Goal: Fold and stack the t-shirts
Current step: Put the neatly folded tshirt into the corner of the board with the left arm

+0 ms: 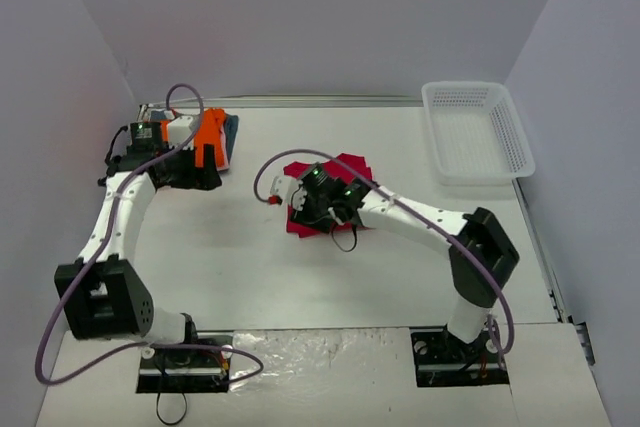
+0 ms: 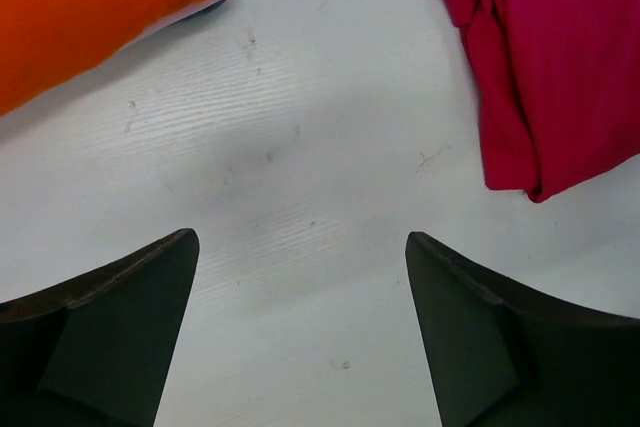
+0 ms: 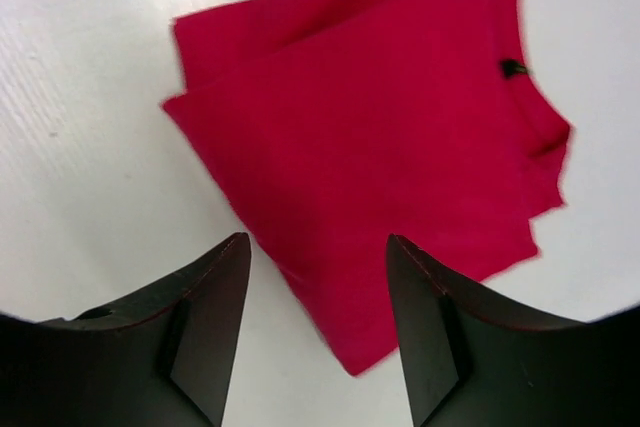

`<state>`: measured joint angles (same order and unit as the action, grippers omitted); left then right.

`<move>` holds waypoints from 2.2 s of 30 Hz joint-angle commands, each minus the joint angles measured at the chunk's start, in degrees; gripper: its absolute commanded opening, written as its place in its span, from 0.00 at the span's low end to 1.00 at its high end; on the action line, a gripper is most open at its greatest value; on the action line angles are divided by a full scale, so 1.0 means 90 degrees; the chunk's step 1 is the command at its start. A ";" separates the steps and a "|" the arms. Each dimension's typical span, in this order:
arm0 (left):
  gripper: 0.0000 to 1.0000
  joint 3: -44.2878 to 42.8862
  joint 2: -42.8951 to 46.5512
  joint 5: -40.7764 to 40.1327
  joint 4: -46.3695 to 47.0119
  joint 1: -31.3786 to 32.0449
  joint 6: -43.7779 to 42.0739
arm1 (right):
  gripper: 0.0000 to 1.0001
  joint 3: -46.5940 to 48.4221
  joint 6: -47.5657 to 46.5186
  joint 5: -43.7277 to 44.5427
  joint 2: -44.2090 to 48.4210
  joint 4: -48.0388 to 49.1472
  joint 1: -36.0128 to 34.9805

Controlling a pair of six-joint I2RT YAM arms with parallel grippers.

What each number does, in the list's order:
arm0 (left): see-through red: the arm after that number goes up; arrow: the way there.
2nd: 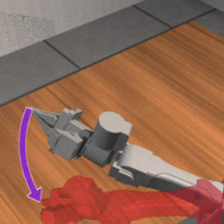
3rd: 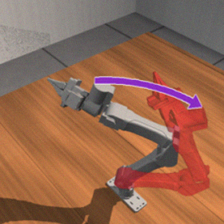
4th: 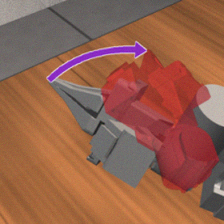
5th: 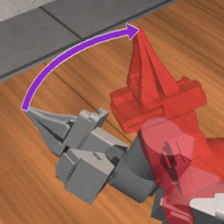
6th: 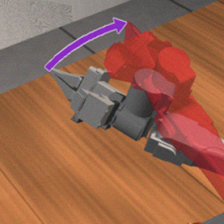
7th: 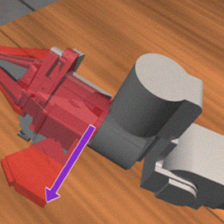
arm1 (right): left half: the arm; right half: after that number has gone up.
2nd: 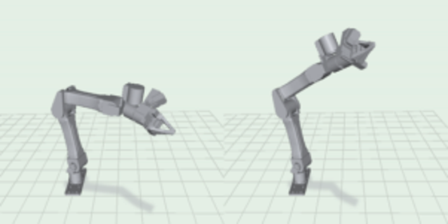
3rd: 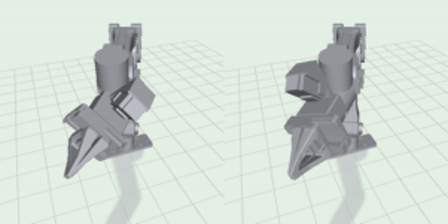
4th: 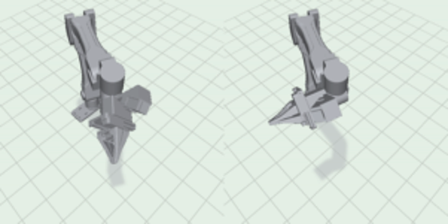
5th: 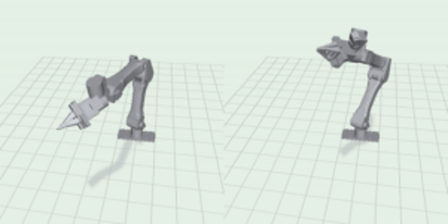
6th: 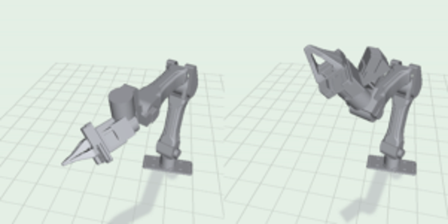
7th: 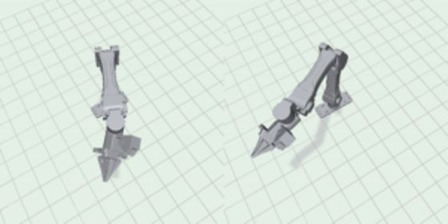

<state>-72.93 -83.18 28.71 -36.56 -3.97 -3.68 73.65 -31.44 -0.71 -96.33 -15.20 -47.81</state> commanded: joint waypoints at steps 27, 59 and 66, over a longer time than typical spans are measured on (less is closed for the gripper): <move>0.94 0.1599 0.2143 0.0540 0.0985 -0.0731 0.0224 | 0.33 0.1289 0.0466 0.0734 -0.2714 -0.0215 -0.0820; 0.94 0.1316 -0.1928 0.2514 0.3533 0.0585 0.4907 | 0.00 0.1778 0.0232 0.0919 -0.1229 -0.1075 -0.0460; 0.94 0.0935 -0.2613 0.1986 0.4783 0.1104 0.6248 | 0.00 0.1856 0.0202 0.0890 -0.1425 -0.1123 -0.0400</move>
<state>-61.41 -105.89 48.69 -0.67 4.23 44.56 89.36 -28.77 5.80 -109.93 -23.38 -51.79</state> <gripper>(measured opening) 0.945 0.046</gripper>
